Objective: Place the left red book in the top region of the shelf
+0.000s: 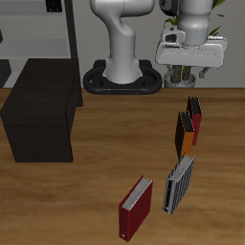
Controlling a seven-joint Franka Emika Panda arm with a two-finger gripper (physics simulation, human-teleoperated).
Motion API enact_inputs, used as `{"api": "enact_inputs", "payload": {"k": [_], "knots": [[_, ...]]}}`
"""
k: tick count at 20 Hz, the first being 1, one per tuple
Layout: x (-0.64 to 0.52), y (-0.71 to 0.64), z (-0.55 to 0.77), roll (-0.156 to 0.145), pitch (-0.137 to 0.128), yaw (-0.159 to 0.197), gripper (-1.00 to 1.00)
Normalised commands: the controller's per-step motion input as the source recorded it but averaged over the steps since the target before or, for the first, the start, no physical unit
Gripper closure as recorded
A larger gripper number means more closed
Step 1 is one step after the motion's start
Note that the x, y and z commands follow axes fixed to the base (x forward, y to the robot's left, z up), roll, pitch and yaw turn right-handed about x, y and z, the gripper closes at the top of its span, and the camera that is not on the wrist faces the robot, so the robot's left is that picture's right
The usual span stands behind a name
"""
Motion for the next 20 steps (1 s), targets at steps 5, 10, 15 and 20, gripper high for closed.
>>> {"api": "enact_inputs", "payload": {"k": [5,10,15,20], "knots": [[-0.05,0.28,-0.15,0.006,-0.007,0.036,-1.00],[-0.05,0.15,-0.11,0.034,-0.044,0.049,-1.00],[0.02,0.01,-0.21,-0.010,0.002,0.017,-1.00],[0.07,-0.06,-0.17,-0.041,-0.031,0.019,-1.00]]}}
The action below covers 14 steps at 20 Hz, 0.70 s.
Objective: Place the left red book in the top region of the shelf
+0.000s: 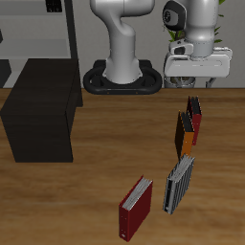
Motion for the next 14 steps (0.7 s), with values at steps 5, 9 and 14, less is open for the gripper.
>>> {"api": "enact_inputs", "payload": {"k": [5,9,14], "knots": [[0.06,-0.01,-0.23,-0.010,0.016,0.009,-1.00],[0.00,0.06,-0.25,0.002,0.007,0.029,-1.00],[0.01,-0.02,-0.15,0.001,-0.001,-0.022,-1.00]]}}
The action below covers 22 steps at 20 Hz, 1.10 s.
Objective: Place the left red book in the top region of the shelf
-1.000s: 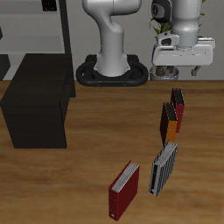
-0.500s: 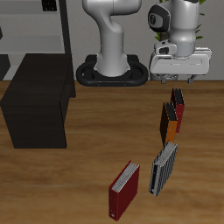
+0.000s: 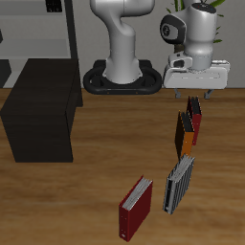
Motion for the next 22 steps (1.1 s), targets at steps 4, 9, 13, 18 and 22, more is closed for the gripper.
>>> {"api": "enact_inputs", "payload": {"k": [4,9,13,18,22], "knots": [[-0.03,0.08,-0.27,0.010,-0.009,0.064,-1.00],[-0.02,0.06,-0.28,-0.012,0.004,0.014,-1.00],[-0.04,0.07,-0.25,0.019,0.033,0.007,-1.00],[-0.02,0.00,-0.17,0.001,0.016,0.011,-1.00],[-0.03,0.06,-0.24,0.026,0.020,0.017,-1.00]]}}
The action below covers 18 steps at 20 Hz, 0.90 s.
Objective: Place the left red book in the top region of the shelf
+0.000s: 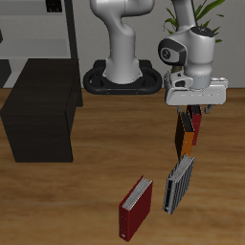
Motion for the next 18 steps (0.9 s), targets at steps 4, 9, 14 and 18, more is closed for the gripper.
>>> {"api": "enact_inputs", "payload": {"k": [4,9,14,18], "knots": [[0.07,-0.05,-0.07,0.044,0.011,-0.001,1.00],[0.06,-0.03,-0.02,0.001,0.018,-0.005,1.00],[-0.14,0.07,0.07,0.054,-0.011,0.018,1.00],[-0.21,-0.02,0.14,0.026,-0.015,0.011,1.00]]}}
